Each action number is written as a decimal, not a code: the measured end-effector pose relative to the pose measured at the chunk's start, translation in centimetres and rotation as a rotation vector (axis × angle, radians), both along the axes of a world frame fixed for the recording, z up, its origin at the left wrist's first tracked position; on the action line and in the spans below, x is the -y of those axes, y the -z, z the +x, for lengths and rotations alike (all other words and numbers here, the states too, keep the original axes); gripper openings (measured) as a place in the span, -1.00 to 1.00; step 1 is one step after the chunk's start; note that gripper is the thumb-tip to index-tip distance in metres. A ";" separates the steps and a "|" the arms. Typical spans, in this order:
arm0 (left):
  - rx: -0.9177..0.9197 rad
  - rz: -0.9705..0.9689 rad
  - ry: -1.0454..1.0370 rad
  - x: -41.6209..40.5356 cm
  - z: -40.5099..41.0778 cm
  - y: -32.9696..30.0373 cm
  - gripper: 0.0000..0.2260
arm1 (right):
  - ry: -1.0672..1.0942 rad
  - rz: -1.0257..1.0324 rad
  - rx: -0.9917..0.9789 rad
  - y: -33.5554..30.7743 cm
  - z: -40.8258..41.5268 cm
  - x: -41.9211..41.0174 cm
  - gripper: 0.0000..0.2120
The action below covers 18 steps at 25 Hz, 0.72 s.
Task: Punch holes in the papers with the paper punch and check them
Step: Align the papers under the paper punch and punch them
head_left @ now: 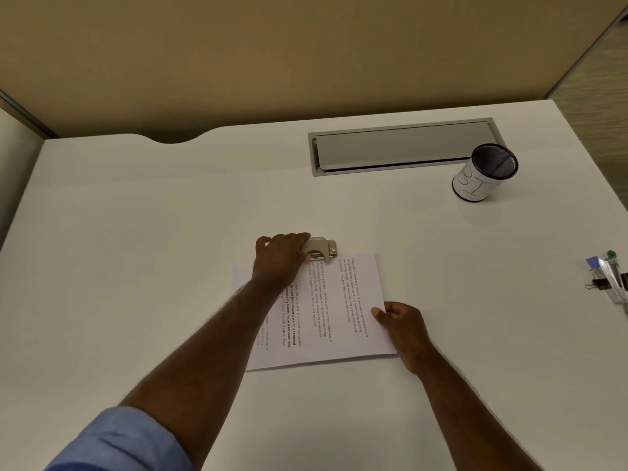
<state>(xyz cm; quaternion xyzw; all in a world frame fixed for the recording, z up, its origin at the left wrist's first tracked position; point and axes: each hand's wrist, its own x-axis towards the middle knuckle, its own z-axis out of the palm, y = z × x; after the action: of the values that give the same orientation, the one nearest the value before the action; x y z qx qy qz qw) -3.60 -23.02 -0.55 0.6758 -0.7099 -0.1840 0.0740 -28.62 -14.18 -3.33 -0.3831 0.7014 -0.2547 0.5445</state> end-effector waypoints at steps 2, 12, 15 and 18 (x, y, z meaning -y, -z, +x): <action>-0.007 -0.009 -0.002 0.2 0.0 0.0 -0.64 | -0.001 -0.001 -0.010 0.0 -0.4 -0.1 -0.80; -0.018 -0.001 -0.010 0.3 0.3 0.3 -0.63 | 0.020 0.017 -0.006 -0.2 -1.5 -1.0 -0.87; -0.021 0.013 -0.013 0.3 0.4 0.5 -0.62 | 0.021 0.022 -0.001 -0.3 -1.5 -1.0 -0.85; -0.030 0.014 -0.021 0.2 0.4 0.7 -0.62 | 0.019 0.021 0.003 -0.3 -1.6 -1.0 -0.85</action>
<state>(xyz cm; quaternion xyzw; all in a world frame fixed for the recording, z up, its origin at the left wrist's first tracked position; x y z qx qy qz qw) -3.16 -23.21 -1.23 0.6808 -0.7003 -0.1985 0.0819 -30.17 -13.22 -3.01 -0.3702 0.7067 -0.2531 0.5472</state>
